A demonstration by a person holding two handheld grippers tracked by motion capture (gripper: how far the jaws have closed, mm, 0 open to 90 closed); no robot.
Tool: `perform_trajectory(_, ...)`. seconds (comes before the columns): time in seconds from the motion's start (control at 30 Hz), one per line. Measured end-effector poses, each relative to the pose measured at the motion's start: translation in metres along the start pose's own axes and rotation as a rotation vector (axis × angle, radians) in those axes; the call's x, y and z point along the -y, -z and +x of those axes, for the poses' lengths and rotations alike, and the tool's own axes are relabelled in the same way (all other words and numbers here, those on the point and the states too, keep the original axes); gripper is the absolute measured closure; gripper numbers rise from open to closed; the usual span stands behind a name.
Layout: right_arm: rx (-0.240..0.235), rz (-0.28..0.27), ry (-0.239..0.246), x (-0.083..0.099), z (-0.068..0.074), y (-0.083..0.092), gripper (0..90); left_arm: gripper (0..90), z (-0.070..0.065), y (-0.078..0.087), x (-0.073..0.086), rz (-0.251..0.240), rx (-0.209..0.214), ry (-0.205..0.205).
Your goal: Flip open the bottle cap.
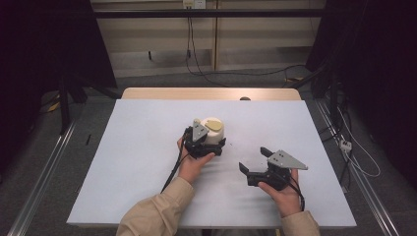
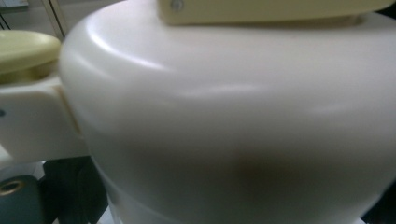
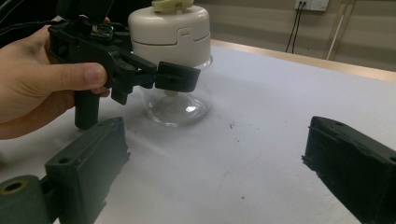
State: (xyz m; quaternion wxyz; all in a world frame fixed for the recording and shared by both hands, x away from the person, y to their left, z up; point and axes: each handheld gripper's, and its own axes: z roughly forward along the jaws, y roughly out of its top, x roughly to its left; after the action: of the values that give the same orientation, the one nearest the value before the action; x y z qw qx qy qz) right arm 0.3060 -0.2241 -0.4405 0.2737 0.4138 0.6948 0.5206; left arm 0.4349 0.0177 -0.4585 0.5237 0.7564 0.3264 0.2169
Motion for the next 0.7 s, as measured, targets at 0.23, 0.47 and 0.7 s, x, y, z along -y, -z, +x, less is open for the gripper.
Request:
perform_trajectory(0.23, -0.007, 0.005, 0.005, -0.002, 0.003, 0.000, 5.6, 4.9, 0.000, 0.000, 0.000, 0.001, 0.001, 0.000)
perform_trajectory(0.47, -0.009, 0.016, -0.010, -0.008, 0.005, -0.007, 7.5, 4.9, 0.000, 0.000, 0.000, 0.002, 0.001, -0.001)
perform_trajectory(0.7, -0.014, 0.017, -0.012, -0.016, 0.008, -0.015, 8.5, 4.9, 0.000, 0.000, 0.000, 0.004, 0.002, -0.001)
